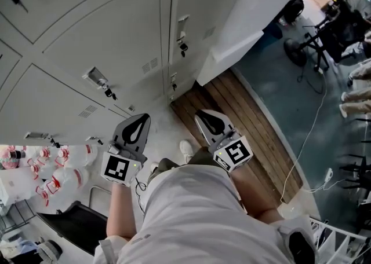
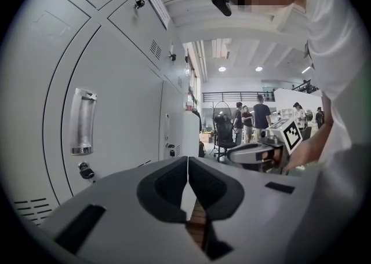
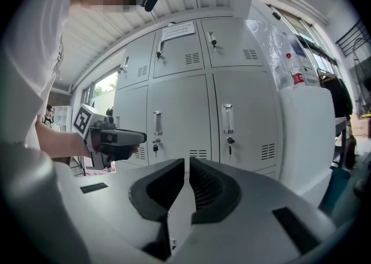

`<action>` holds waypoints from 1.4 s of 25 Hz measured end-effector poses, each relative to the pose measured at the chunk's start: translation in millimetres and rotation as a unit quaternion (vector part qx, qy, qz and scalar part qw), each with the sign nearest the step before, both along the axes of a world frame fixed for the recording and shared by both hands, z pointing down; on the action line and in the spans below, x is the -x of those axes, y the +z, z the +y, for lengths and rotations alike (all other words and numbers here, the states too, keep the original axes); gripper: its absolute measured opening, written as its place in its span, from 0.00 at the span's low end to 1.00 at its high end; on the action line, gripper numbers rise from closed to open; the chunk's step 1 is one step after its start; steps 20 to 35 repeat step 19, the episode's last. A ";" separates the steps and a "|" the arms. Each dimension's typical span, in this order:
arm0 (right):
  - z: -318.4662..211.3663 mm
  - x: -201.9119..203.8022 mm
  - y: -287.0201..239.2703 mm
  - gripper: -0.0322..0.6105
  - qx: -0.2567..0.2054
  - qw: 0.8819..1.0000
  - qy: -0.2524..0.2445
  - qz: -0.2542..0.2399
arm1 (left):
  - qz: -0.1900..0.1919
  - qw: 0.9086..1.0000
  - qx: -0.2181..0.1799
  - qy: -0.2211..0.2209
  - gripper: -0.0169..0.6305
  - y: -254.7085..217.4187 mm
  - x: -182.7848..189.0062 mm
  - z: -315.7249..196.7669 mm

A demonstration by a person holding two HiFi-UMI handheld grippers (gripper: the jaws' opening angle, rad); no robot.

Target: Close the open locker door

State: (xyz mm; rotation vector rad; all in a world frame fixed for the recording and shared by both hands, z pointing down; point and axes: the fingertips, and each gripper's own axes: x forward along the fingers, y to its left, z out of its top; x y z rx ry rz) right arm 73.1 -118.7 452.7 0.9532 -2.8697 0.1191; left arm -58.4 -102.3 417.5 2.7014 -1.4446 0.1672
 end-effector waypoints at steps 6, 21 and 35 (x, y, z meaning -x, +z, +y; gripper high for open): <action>1.6 0.4 -0.1 0.10 0.002 1.000 -0.004 -0.002 | -0.003 1.000 0.002 -0.002 0.03 0.9 0.1 2.6; 5.2 3.0 4.2 0.10 0.007 1.000 -0.013 -0.003 | -0.010 1.000 -0.002 -0.007 0.03 9.4 4.7 4.3; 5.2 3.0 4.2 0.10 0.007 1.000 -0.013 -0.003 | -0.010 1.000 -0.002 -0.007 0.03 9.4 4.7 4.3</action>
